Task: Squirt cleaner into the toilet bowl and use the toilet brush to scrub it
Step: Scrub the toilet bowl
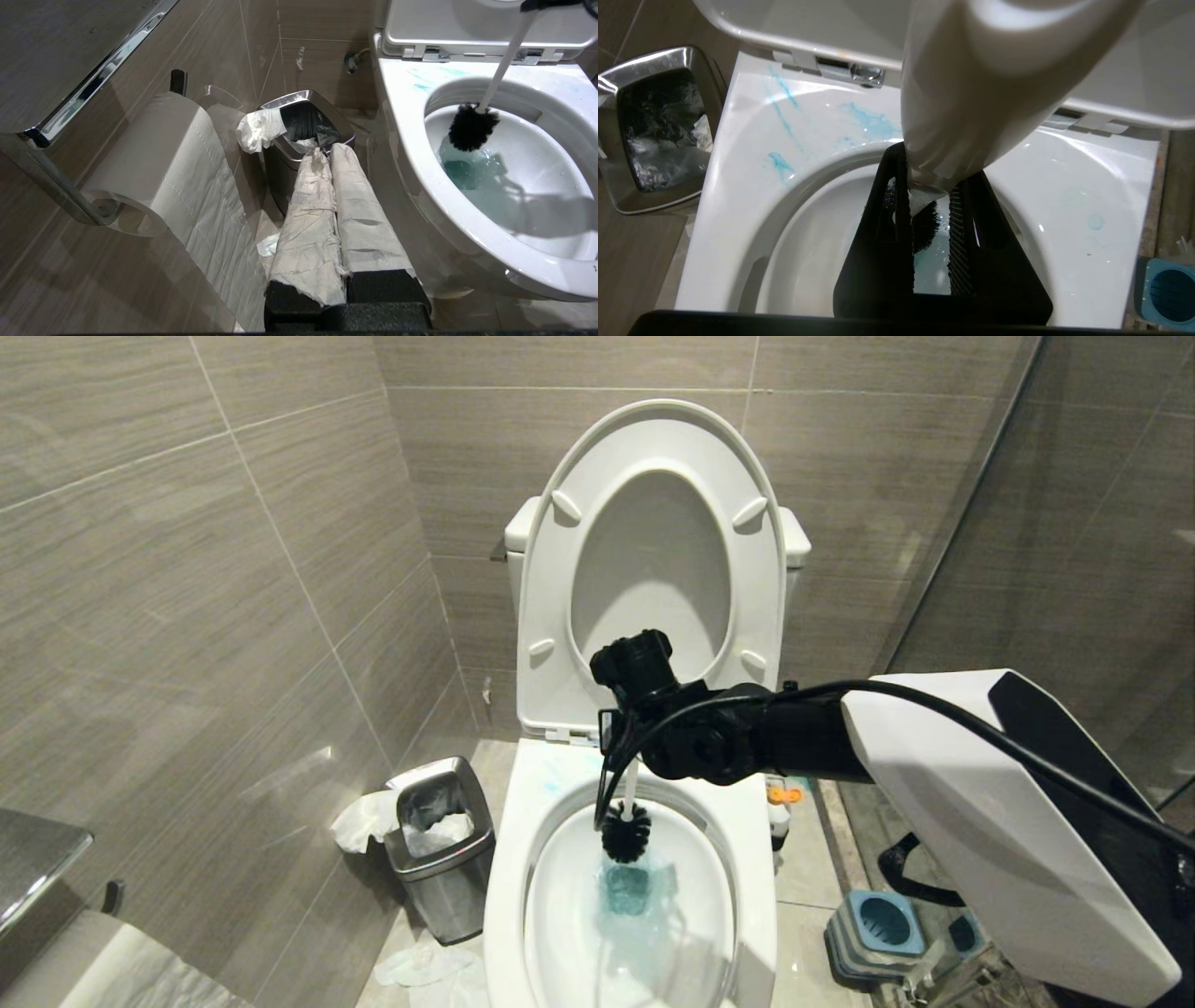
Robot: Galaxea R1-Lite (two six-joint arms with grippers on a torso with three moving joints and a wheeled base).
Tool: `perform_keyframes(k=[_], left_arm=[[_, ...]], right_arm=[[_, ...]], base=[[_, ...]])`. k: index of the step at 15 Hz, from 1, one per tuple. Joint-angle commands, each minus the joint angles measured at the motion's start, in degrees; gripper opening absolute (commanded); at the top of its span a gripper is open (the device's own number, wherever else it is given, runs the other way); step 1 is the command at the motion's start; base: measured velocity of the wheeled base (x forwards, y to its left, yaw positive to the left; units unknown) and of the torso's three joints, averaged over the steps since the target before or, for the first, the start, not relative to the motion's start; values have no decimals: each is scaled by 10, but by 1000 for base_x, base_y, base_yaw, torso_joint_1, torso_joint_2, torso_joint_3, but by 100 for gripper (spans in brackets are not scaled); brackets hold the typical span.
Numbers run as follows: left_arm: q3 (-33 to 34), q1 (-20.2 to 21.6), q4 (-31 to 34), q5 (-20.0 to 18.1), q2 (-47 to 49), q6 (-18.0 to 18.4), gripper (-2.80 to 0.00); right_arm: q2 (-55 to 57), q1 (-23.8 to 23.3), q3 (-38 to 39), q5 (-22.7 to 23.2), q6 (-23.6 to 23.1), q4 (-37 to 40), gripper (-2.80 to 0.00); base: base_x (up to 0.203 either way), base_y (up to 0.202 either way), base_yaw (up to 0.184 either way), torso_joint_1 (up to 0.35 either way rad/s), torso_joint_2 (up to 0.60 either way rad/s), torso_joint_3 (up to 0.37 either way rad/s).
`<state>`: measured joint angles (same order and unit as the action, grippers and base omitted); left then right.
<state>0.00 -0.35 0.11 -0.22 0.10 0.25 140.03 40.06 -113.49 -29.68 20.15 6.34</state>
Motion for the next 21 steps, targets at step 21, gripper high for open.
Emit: perform_keyframes(k=[21], left_arm=[[0,0,0,0,0,0,-280]], right_arm=[[-177,35,323,-37,114,-26,-280]], base=[[0,0,0,0,0,0]])
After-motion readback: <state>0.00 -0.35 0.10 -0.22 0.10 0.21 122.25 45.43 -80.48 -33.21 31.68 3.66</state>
